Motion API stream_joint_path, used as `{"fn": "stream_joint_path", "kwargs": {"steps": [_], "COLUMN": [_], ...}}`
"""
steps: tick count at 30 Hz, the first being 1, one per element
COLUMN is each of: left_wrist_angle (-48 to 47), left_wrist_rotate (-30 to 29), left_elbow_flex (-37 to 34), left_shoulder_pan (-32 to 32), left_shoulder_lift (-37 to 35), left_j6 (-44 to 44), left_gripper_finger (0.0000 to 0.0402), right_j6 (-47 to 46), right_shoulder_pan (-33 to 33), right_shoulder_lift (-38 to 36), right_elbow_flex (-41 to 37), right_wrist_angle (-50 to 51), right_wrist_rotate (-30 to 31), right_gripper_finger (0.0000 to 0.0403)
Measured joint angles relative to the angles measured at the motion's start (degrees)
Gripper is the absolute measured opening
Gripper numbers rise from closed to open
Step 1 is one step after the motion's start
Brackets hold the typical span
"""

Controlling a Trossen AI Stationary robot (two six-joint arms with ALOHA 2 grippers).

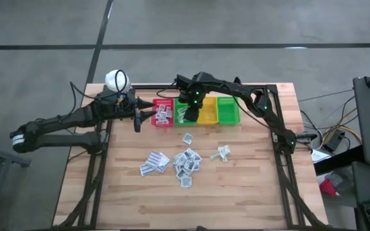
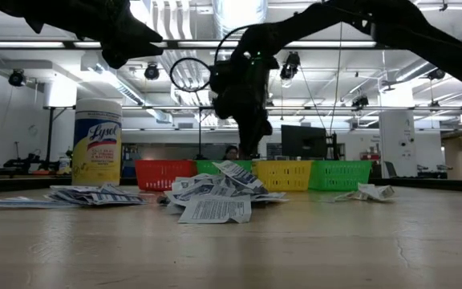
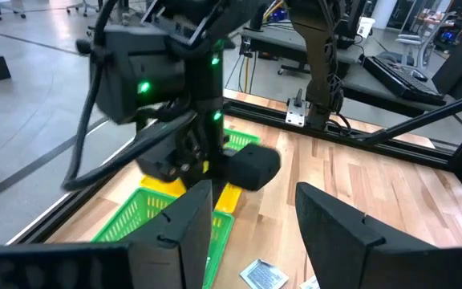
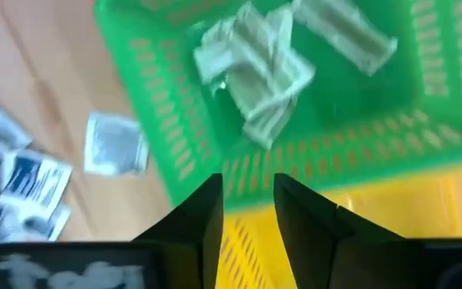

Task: Pick & Place First Aid Supplies
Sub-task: Put the green bandage into the left green bin

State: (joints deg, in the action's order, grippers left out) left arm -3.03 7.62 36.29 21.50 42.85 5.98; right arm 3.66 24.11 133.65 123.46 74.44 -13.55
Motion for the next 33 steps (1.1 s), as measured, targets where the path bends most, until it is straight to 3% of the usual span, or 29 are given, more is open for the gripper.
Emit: {"fn": "stream_joint_path", "kwargs": {"steps": [8,16,23,33], "left_wrist_angle": [-0.06,-0.15,-0.17,-0.18], "left_wrist_rotate": [0.02,0.00,0.02,0.02], "left_elbow_flex": [0.00,0.00,0.00,0.00], "left_shoulder_pan": [0.00,-0.02,0.00,0.00], "left_shoulder_lift": [0.02,0.02,0.02,0.02], "left_j6": [-0.06,-0.15,-0.17,-0.22], "left_gripper_finger": [0.0175,0.0175,0.0175,0.0175], "right_j6": [3.98,6.62,5.03,2.04], "right_shoulder_pan": [-3.88,-8.52,-11.85,-16.95], "right_shoulder_lift": [-6.89,-14.41,-21.74,-29.59], "right_elbow_flex": [-0.92,-5.22,-17.07,-38.98], "right_wrist_angle": [7.79,8.72,7.20,-11.20], "right_wrist_rotate": [-0.45,-0.51,-0.47,-0.50], "right_gripper_finger": [0.0090,0.0078,0.0081,0.0078]}}
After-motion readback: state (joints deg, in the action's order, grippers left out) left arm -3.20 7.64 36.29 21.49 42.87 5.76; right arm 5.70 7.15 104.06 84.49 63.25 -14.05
